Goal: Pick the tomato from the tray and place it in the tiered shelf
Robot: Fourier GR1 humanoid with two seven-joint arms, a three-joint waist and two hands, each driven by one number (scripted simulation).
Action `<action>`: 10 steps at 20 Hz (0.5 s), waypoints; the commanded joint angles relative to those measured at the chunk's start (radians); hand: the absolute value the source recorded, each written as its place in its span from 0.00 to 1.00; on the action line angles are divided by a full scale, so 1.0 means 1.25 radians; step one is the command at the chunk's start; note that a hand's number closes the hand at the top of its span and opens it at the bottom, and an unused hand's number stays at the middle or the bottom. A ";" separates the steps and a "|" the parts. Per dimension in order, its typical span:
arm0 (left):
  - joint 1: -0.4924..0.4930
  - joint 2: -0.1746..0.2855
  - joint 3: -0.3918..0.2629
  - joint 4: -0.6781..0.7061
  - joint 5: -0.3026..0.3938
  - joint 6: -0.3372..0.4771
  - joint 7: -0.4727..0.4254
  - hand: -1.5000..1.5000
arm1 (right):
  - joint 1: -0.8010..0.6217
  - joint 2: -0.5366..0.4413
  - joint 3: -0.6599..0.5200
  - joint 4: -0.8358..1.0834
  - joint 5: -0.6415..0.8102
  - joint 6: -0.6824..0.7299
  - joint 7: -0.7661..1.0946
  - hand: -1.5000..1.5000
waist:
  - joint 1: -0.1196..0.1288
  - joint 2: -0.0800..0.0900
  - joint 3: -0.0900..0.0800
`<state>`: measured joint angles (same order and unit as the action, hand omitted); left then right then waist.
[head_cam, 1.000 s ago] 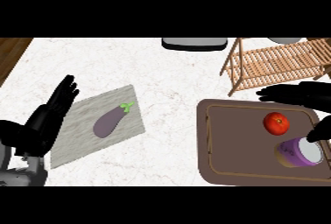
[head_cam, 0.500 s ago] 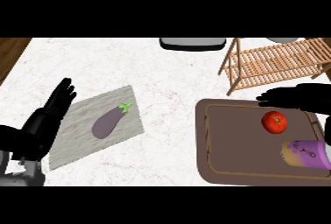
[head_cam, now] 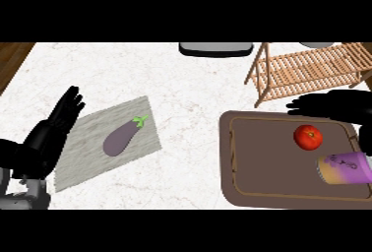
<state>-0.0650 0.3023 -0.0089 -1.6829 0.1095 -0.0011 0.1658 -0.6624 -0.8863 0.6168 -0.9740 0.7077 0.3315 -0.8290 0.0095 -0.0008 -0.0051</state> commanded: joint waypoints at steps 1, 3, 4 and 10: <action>0.017 0.015 0.025 -0.045 0.016 -0.021 0.025 0.50 | -0.023 0.060 -0.011 0.073 0.054 0.038 -0.012 0.00 | 0.005 0.002 0.004; 0.028 0.007 0.022 -0.045 0.012 -0.026 0.018 0.50 | 0.025 0.046 -0.015 0.085 0.072 -0.019 -0.053 0.00 | 0.001 0.001 0.004; 0.011 -0.007 0.021 0.029 -0.003 -0.026 -0.029 0.50 | 0.007 0.078 -0.007 0.063 0.075 0.027 -0.015 0.00 | -0.002 0.002 0.004; -0.043 -0.045 -0.017 -0.014 -0.050 0.025 0.053 0.50 | -0.034 0.135 -0.016 0.220 0.142 -0.040 -0.066 0.00 | 0.006 0.005 0.005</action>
<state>-0.0710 0.2789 -0.0013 -1.6885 0.0853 -0.0123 0.1789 -0.6883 -0.7916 0.6035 -0.8110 0.8506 0.2930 -0.8592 0.0118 0.0002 -0.0074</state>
